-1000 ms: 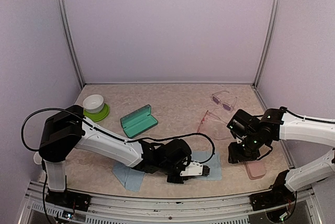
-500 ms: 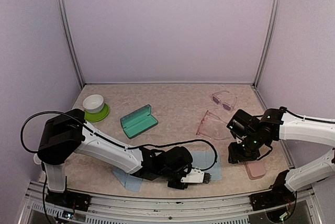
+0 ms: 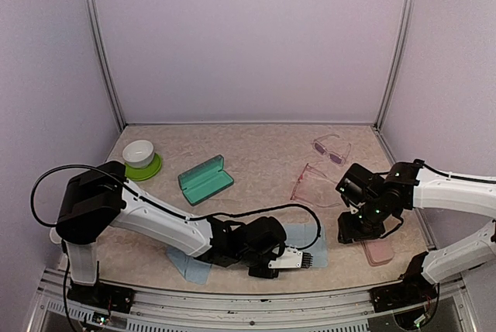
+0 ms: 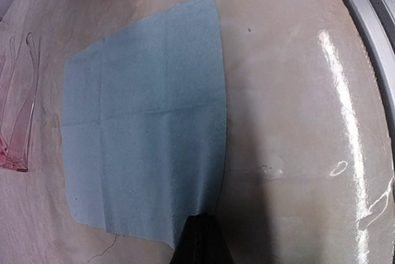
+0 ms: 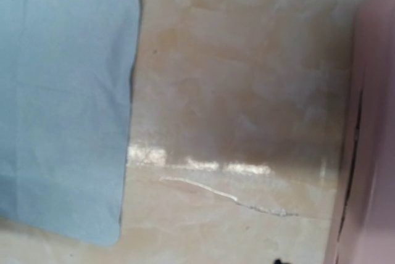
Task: Organize the sunglasses
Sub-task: Pick up the glasses cleaning cloth from the center of the board.
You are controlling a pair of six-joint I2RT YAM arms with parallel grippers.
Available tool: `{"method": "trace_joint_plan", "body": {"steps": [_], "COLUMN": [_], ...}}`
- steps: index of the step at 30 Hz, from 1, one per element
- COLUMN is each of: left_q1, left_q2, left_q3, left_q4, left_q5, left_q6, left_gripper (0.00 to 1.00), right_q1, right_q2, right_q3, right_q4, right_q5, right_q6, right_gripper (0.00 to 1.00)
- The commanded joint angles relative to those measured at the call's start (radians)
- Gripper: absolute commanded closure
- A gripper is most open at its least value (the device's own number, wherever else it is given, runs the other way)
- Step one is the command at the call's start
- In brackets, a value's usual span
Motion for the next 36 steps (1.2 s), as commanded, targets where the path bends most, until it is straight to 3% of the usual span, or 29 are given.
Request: {"method": "trace_joint_plan", "body": {"steps": [1, 11, 18, 27, 36], "left_q1": [0.002, 0.002, 0.002, 0.001, 0.000], "left_q2": [0.015, -0.007, -0.018, -0.047, -0.044], "left_q3": [0.043, 0.035, 0.023, -0.016, -0.020], "left_q4": [-0.054, -0.076, -0.070, -0.034, -0.027], "left_q5": [0.012, 0.062, 0.088, 0.109, 0.115], "left_q6": [-0.054, -0.208, -0.324, -0.398, -0.408], "left_gripper": [1.00, 1.00, 1.00, 1.00, 1.00], "right_q1": [-0.019, -0.110, -0.110, -0.105, -0.063], "right_q2": [-0.031, -0.068, -0.103, -0.236, -0.138], "right_q3": [-0.008, -0.051, -0.141, -0.357, -0.360], "right_q4": [0.034, 0.182, 0.210, 0.397, 0.466], "right_q5": [-0.019, -0.255, -0.291, -0.407, -0.415], "right_q6": [-0.013, 0.023, 0.181, 0.420, 0.442], "right_gripper": [0.48, 0.47, 0.47, 0.50, 0.54]}}
